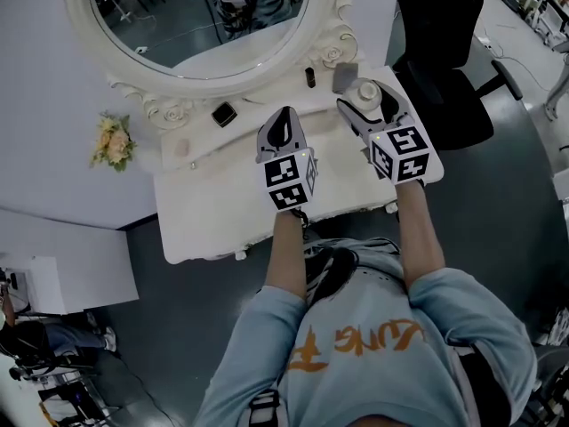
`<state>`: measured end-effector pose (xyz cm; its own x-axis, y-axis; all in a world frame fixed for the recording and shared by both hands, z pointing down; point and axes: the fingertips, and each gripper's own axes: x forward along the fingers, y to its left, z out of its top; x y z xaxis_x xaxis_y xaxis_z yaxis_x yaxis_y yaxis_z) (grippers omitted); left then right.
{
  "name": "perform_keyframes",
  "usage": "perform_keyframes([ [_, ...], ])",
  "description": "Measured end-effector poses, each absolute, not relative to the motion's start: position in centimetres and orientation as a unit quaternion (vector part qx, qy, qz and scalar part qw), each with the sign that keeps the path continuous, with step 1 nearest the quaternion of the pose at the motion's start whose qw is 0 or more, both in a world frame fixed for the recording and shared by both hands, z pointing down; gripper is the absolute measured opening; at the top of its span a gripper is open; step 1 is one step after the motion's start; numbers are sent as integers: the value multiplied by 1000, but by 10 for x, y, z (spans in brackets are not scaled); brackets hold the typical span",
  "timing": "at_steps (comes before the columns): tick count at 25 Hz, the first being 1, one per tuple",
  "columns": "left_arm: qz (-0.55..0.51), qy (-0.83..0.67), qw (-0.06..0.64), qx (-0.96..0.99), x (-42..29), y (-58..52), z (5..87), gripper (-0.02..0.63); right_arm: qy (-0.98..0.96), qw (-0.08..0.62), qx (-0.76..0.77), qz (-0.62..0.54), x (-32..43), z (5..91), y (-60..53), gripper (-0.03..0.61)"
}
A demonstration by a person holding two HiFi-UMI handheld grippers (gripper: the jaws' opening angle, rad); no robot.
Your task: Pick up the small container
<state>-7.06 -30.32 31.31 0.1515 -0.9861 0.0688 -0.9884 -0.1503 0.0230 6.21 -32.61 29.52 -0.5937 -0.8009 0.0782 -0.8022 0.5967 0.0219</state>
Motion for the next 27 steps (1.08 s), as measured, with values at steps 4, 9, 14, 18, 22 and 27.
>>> perform_keyframes([
  [4,21,-650,28,759,-71,-304,312,21,-895,36,445,3,61,293,-327,331],
  [9,24,-650,22,759,-71,-305,312,21,-897,36,441,-3,59,295,-326,331],
  [14,27,-649,23,760,-70,-304,314,21,-897,34,440,-4,60,295,-327,331],
  [18,28,-649,25,759,-70,-303,316,21,-898,34,438,-6,59,296,-325,331],
  [22,26,-651,23,759,-71,-304,314,21,-899,34,436,-10,58,293,-326,331],
  [27,26,-652,25,757,-72,-304,317,21,-898,35,438,-12,60,294,-327,331],
])
